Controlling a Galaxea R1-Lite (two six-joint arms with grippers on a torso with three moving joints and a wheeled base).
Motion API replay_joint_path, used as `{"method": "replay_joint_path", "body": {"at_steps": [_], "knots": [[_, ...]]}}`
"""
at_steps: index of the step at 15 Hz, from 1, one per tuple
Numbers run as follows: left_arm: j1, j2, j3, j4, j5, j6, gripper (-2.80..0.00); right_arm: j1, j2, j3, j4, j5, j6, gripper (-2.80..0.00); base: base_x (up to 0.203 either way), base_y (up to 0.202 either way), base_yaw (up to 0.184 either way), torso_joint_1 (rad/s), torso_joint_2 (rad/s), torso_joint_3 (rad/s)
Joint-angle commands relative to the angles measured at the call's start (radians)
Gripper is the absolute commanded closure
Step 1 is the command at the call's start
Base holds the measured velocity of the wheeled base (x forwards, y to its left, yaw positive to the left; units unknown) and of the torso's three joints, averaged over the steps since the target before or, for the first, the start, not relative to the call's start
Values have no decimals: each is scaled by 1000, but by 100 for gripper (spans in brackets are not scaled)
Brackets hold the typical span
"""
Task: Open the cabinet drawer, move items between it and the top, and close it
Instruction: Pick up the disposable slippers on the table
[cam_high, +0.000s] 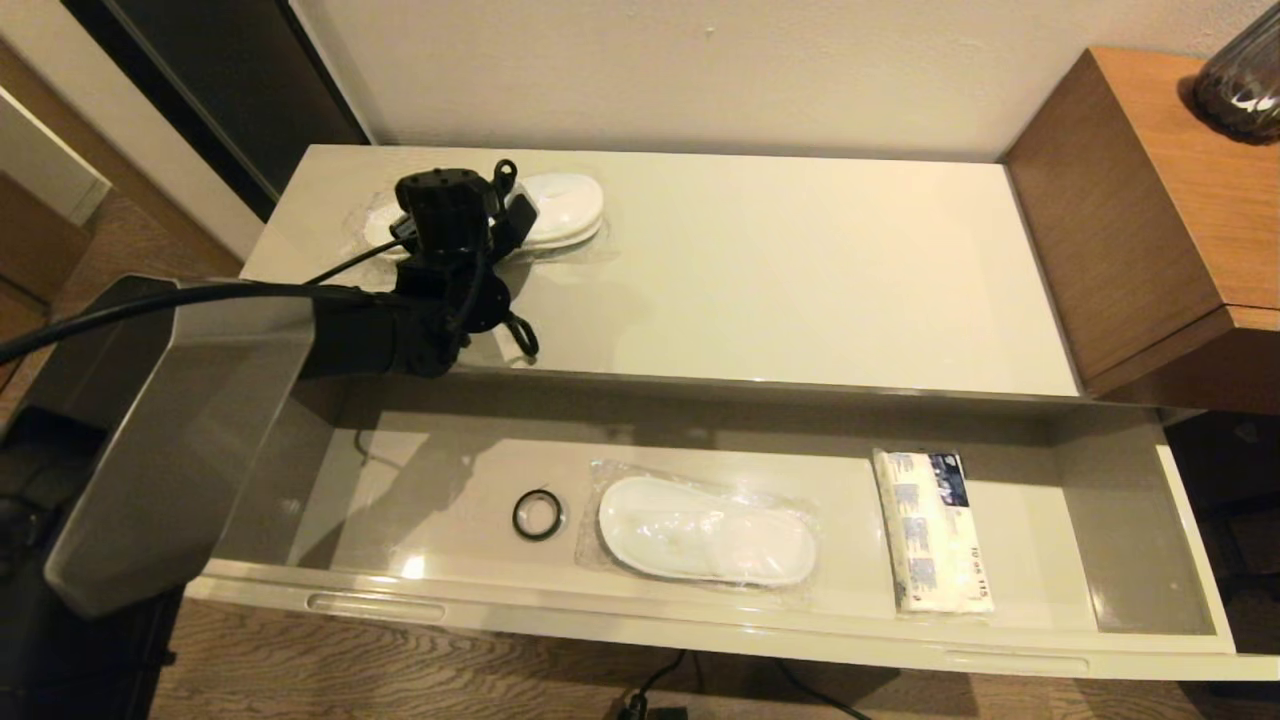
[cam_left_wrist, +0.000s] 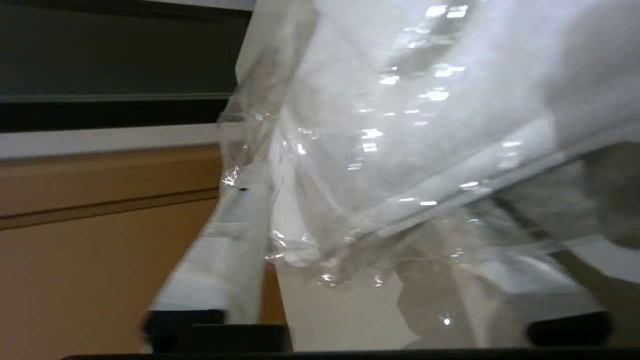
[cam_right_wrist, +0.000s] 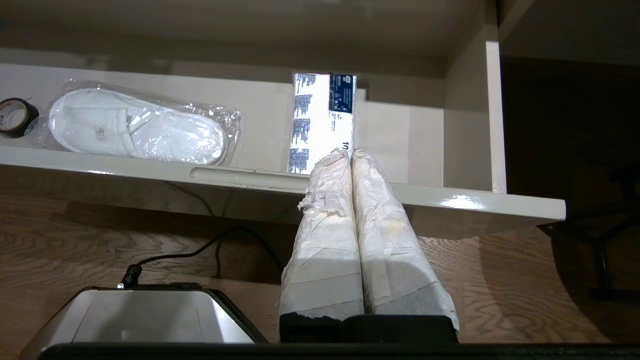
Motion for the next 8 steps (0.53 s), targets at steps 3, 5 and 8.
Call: {"method": "replay_joint_path", "body": {"at_steps": [3, 5, 8], "knots": [[7, 30, -6, -4, -12, 5, 0, 0, -2, 0, 0, 1, 0, 0, 0, 0, 0, 0, 0, 0], [14, 36, -5, -4, -34, 4, 0, -1, -2, 0, -1, 1, 0, 0, 0, 0, 0, 0, 0, 0], [17, 33, -6, -2, -44, 2, 0, -1, -2, 0, -1, 1, 0, 0, 0, 0, 0, 0, 0, 0]]}}
